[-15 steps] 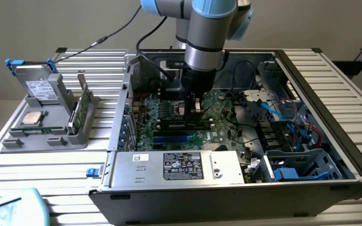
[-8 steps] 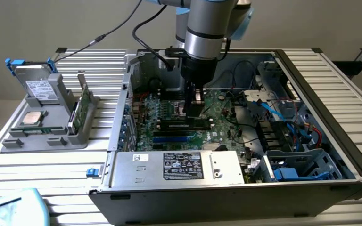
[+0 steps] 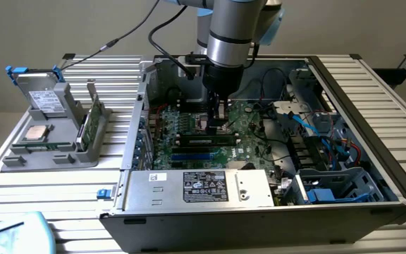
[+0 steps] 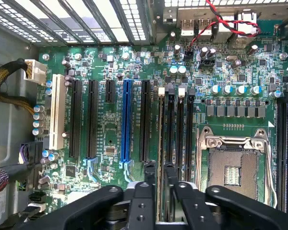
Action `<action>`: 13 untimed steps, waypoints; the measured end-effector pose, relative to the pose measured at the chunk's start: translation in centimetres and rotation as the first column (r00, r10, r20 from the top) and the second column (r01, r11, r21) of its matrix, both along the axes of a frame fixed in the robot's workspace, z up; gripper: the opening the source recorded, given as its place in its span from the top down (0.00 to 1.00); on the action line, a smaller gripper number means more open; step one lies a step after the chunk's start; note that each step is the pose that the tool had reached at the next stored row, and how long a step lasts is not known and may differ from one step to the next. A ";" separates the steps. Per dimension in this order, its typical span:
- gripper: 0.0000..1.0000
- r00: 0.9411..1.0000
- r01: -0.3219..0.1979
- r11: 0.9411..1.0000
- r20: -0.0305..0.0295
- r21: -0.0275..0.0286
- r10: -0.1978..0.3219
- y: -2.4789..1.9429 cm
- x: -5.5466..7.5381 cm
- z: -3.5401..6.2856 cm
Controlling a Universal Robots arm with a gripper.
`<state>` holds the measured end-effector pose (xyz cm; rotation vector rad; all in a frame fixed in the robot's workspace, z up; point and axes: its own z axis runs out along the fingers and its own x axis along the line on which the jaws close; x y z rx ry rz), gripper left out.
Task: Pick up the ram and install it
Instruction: 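Insert the ram into the slot, then press down the ram until it locks into place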
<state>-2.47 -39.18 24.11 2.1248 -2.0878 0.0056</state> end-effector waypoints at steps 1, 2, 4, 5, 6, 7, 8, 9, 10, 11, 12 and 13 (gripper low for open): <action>0.81 1.000 0.000 1.000 0.000 0.000 0.000 0.00 0.0 0.00; 0.87 1.000 0.000 1.000 0.000 0.000 0.000 0.00 0.0 0.00; 0.90 1.000 0.000 1.000 0.000 0.000 0.000 0.00 0.0 0.00; 0.90 1.000 0.000 1.000 0.000 0.000 0.000 0.00 0.0 0.00; 0.90 1.000 0.000 1.000 0.000 0.000 0.000 0.00 0.0 0.00; 0.90 1.000 0.000 1.000 0.000 0.000 0.000 0.00 0.0 0.00; 0.90 1.000 0.000 1.000 0.000 0.000 0.000 0.00 0.0 0.00; 0.90 1.000 0.000 1.000 0.000 0.000 0.000 0.00 0.0 0.00; 0.90 1.000 0.000 1.000 0.000 0.000 0.000 0.00 0.0 0.00; 0.90 1.000 0.000 1.000 0.000 0.000 0.000 0.00 0.0 0.00; 0.90 1.000 0.000 1.000 0.000 0.000 0.000 0.00 0.0 0.00; 0.90 1.000 0.000 1.000 0.000 0.000 0.000 0.00 0.0 0.00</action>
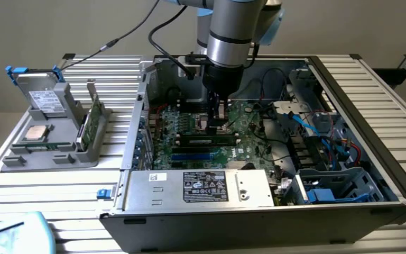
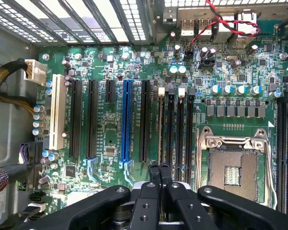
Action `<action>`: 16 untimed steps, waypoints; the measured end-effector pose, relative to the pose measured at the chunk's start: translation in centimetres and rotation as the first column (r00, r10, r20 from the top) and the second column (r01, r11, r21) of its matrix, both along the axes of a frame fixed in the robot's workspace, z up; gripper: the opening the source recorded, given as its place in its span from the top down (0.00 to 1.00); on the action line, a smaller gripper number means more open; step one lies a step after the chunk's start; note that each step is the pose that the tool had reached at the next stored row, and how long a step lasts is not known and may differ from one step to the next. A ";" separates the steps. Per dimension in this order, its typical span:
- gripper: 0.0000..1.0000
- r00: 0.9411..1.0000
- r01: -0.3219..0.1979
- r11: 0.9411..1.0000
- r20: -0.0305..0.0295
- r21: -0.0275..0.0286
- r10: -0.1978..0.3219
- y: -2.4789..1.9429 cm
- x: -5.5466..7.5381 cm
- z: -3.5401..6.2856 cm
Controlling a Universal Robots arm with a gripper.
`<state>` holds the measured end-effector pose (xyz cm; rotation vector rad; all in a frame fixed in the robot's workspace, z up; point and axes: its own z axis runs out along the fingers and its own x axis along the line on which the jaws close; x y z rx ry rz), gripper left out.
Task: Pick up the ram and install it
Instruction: 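Press down the ram until it locks into place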
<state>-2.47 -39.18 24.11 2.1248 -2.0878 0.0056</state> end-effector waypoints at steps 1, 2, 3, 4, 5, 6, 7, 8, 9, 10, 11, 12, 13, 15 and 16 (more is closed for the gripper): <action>0.90 1.000 0.000 1.000 0.000 0.000 0.000 0.00 0.0 0.00; 0.90 1.000 0.000 1.000 0.000 0.000 0.000 0.00 0.0 0.00; 0.90 1.000 0.000 1.000 0.000 0.000 0.000 0.00 0.0 0.00; 0.90 1.000 0.000 1.000 0.000 0.000 0.000 0.00 0.1 0.00; 0.90 1.000 0.000 1.000 0.000 0.001 0.000 -0.01 0.5 0.00; 0.90 1.000 0.000 1.000 0.000 0.001 0.000 -0.02 0.9 0.00; 0.90 1.000 0.000 1.000 0.000 0.002 0.000 -0.04 1.4 0.01; 0.90 1.000 0.000 1.000 0.000 0.002 0.000 -0.06 1.8 0.01; 0.90 1.000 0.000 1.000 0.000 0.003 0.000 -0.07 2.3 0.00; 0.90 1.000 0.000 1.000 0.000 0.003 0.000 -0.09 2.7 0.01; 0.90 1.000 0.000 1.000 0.000 0.003 0.000 -0.08 2.8 0.00; 0.90 1.000 0.000 1.000 0.000 0.004 0.000 -0.08 3.0 0.00; 0.90 1.000 0.000 1.000 0.000 0.004 0.000 -0.08 3.0 -0.02; 0.90 1.000 0.000 1.000 0.000 0.003 0.000 -0.09 3.0 -0.30; 0.90 1.000 0.000 1.000 0.000 0.003 0.000 -0.09 2.9 -0.48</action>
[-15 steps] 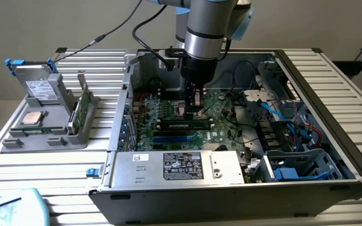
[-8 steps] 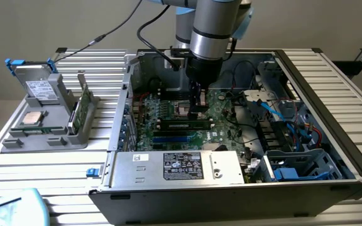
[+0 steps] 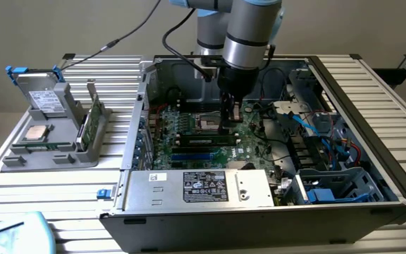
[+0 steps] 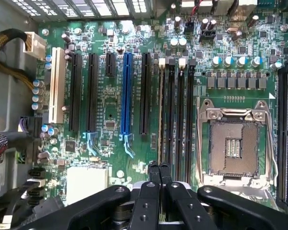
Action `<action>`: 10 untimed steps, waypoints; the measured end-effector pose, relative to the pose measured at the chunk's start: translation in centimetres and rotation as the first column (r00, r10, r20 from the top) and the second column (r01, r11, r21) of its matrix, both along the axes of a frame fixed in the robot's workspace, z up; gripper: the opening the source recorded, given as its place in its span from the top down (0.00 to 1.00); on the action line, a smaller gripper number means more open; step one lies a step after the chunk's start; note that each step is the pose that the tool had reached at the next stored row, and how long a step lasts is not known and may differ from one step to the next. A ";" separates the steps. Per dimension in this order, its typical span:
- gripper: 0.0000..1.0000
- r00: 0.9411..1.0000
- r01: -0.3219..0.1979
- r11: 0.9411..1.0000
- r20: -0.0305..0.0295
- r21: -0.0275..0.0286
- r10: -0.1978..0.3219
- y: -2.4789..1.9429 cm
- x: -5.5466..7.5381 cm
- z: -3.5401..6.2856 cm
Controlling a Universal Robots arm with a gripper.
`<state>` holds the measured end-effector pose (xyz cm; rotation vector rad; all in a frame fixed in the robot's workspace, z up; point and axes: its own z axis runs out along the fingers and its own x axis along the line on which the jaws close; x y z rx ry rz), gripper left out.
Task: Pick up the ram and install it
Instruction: 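Press down the ram until it locks into place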
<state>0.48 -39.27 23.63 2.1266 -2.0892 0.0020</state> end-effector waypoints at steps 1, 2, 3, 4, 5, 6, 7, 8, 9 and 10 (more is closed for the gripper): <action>0.90 1.000 0.000 1.000 0.000 0.000 0.000 0.01 0.0 -0.20; 0.90 1.000 0.000 1.000 0.000 0.000 0.000 0.01 0.0 -0.38; 0.90 1.000 0.000 1.000 0.000 0.000 0.000 0.02 0.0 -0.56; 0.90 1.000 0.000 1.000 0.000 0.000 0.000 0.03 0.0 -0.74; 0.90 1.000 0.000 1.000 0.000 0.000 0.000 0.03 0.0 -0.91; 0.90 1.000 0.000 1.000 0.000 -0.001 0.000 0.03 0.0 -1.06; 0.90 1.000 0.000 1.000 -0.001 -0.001 0.000 0.03 0.0 -1.21; 0.90 1.000 0.000 1.000 -0.001 -0.001 0.000 0.03 0.0 -1.32; 0.90 1.000 0.000 1.000 0.000 -0.001 0.000 0.04 0.0 -1.38; 0.90 1.000 0.000 1.000 0.000 -0.001 0.000 0.04 0.0 -1.37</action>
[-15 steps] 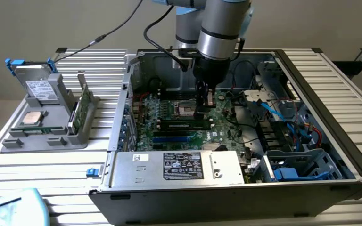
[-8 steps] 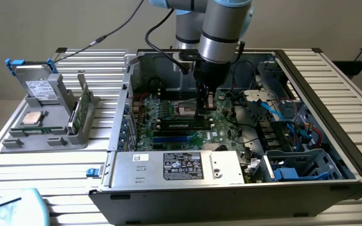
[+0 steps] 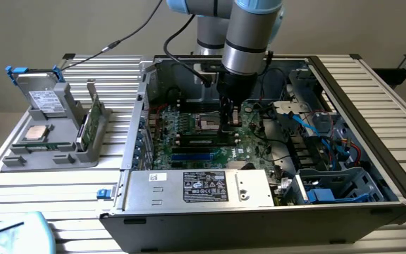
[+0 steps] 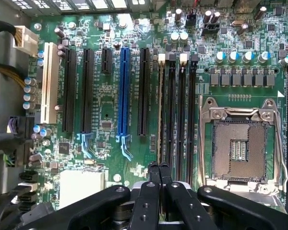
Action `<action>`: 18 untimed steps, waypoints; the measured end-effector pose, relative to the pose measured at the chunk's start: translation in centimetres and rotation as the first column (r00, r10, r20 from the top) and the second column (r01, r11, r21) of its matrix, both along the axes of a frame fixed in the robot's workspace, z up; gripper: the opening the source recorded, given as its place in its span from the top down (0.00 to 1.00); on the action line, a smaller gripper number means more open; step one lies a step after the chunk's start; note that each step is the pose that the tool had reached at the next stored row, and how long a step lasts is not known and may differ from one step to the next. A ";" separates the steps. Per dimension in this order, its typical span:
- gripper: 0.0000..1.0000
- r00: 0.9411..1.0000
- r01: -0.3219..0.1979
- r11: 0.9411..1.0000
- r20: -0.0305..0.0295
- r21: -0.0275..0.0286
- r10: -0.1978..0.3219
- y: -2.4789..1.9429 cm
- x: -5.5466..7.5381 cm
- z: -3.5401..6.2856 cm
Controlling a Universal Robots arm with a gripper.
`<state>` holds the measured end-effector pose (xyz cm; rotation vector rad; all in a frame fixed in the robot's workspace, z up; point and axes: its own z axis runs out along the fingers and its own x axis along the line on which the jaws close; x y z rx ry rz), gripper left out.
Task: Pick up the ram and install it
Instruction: 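Press down the ram until it locks into place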
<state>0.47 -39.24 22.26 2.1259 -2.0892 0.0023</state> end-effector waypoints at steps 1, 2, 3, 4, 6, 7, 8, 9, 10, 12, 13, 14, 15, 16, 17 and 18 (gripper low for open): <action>0.90 1.000 0.000 1.000 0.000 0.002 0.000 0.02 0.0 0.23; 0.90 1.000 0.000 1.000 0.001 0.002 0.000 0.03 0.0 0.64; 0.90 1.000 0.000 1.000 0.000 0.001 0.000 0.02 0.0 1.16; 0.90 1.000 0.000 1.000 0.000 0.001 0.000 0.02 -0.1 1.47; 0.90 1.000 0.000 1.000 0.002 0.001 0.000 0.01 -0.5 1.51; 0.90 1.000 0.000 1.000 0.004 0.001 0.000 0.01 -0.9 1.50; 0.90 1.000 0.000 1.000 0.005 0.001 0.000 0.01 -1.2 1.48; 0.90 1.000 0.000 1.000 0.006 0.001 0.000 0.02 -1.5 1.44; 0.90 1.000 0.000 1.000 0.007 0.001 0.000 0.01 -1.8 1.40; 0.90 1.000 0.000 1.000 0.009 0.001 0.000 0.02 -2.5 1.28; 0.90 1.000 0.000 1.000 0.010 0.001 0.000 0.02 -2.8 1.21; 0.90 1.000 0.000 1.000 0.011 0.001 0.000 0.02 -3.1 1.15; 0.90 1.000 0.000 1.000 0.012 0.001 0.000 0.01 -3.4 1.09; 0.90 1.000 0.000 1.000 0.013 0.001 0.000 0.01 -3.5 1.05; 0.90 1.000 0.000 1.000 0.013 0.001 0.000 0.01 -3.6 1.01; 0.90 1.000 0.000 1.000 0.013 0.001 0.000 0.02 -3.6 0.91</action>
